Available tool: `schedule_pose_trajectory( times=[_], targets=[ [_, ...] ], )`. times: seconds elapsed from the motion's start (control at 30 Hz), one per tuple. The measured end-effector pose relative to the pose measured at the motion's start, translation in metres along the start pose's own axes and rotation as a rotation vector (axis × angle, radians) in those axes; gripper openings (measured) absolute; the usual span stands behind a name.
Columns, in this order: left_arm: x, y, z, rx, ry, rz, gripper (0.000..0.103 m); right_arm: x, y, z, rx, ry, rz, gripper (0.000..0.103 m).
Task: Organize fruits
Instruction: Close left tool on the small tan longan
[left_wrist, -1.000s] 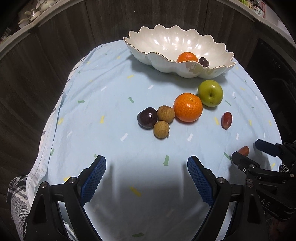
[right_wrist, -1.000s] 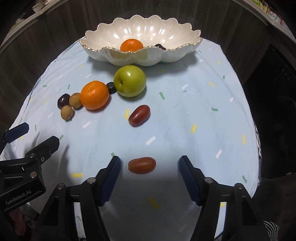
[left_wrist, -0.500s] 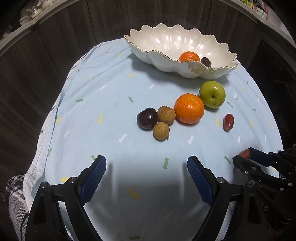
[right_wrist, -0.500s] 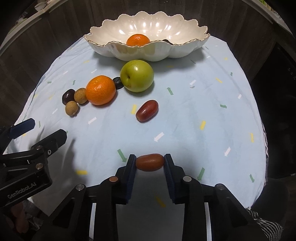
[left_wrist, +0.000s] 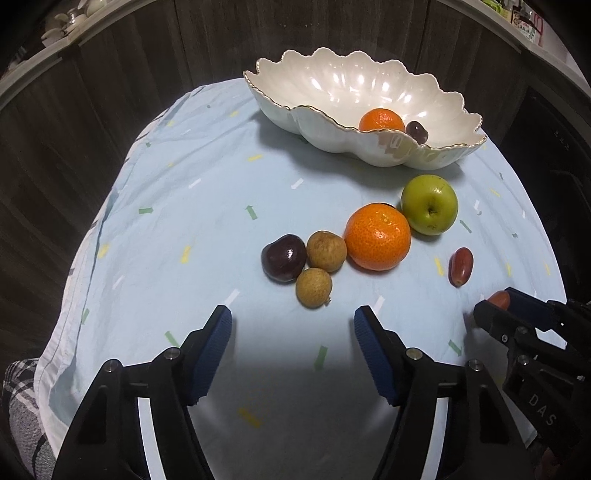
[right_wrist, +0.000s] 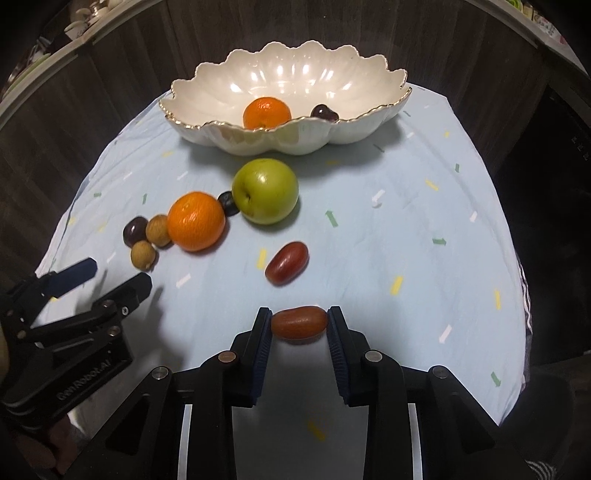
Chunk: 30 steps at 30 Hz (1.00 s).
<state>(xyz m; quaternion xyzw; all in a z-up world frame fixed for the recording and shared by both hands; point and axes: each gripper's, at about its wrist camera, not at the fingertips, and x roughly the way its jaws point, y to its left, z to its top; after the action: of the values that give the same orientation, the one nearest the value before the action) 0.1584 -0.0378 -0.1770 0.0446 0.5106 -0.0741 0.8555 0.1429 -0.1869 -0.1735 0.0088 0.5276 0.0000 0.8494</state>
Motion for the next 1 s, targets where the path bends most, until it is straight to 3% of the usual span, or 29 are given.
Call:
schedule_pose_trajectory(
  times=[0.67,1.0],
  targets=[
    [0.019,-0.012,0.013,-0.004,-0.005,-0.006,0.027,0.006,-0.007,0.01,0.029,-0.006,0.014,0.032],
    [0.018,-0.012,0.013,0.003,-0.004,0.001,0.023,0.005,-0.006,0.01,0.026,-0.008,0.014,0.032]
  ],
)
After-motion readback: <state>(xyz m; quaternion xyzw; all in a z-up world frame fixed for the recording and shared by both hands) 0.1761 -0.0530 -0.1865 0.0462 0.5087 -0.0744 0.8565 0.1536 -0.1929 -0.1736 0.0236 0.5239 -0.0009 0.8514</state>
